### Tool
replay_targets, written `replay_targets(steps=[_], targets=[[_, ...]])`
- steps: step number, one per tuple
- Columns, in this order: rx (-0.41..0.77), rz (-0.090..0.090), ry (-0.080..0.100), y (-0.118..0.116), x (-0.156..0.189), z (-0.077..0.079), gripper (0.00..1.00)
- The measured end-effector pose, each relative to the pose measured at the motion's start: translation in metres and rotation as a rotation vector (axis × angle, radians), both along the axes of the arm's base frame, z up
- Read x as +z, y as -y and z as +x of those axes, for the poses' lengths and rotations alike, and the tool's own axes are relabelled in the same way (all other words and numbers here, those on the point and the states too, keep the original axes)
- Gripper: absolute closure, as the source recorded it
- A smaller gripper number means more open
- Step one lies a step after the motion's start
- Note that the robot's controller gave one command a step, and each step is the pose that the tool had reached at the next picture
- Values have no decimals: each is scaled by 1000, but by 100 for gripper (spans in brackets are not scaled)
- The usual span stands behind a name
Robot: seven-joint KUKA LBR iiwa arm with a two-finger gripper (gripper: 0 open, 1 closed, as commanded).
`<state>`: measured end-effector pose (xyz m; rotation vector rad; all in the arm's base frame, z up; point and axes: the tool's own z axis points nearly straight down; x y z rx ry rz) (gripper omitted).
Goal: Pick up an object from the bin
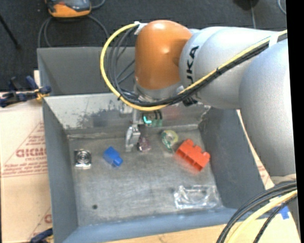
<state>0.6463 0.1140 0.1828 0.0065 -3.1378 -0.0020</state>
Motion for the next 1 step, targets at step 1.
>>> replay_targets(steps=[1], targets=[[140,0,13,-20,-98,-6,0]])
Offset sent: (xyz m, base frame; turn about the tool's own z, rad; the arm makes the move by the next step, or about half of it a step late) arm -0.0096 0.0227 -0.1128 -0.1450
